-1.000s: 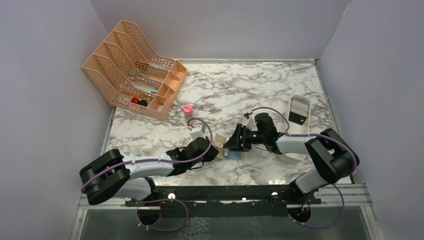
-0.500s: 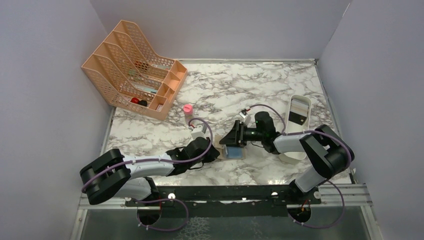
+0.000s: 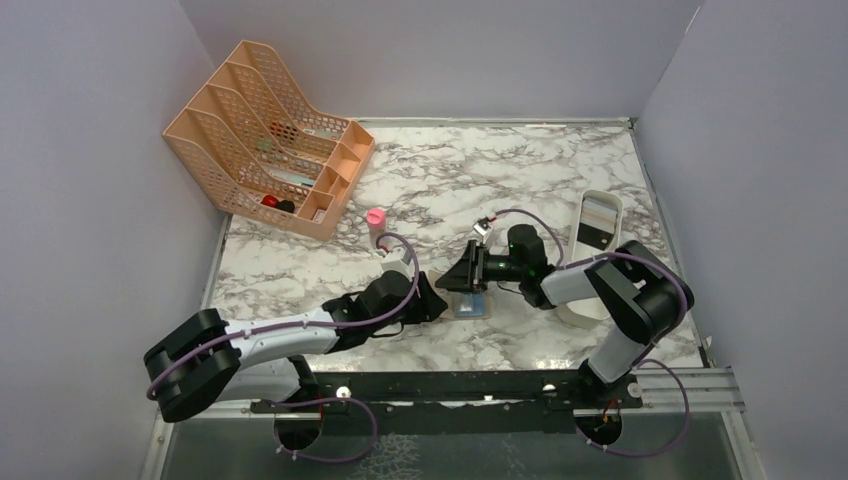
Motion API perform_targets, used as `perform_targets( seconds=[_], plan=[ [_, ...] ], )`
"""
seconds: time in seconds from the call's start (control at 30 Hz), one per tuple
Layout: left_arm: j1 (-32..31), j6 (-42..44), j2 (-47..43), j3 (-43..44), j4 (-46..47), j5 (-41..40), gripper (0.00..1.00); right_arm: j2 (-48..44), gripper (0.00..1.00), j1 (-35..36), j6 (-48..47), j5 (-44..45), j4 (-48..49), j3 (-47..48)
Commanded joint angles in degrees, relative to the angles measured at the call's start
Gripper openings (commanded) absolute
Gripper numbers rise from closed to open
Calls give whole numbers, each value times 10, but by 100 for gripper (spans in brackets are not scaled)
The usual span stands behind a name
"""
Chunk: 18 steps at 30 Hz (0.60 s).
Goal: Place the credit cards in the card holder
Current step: Open the card holder at the center of the board.
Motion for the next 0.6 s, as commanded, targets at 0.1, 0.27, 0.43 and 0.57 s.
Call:
perform_targets(
  seconds=[0.1,0.27,0.43,0.57],
  plan=[
    [1,37,-17,2,36,27,58,40,41,8,21,-9,53,11],
    [1,59,6,15,17,24,55,12,43,8,-15,-1,-17,36],
    [1,66,20,32,-34,3,40,-82,53,8,-127,120,-283,86],
    [1,59,8,19,-27,2,38,-137,58,7,-169,179,-387,82]
  ],
)
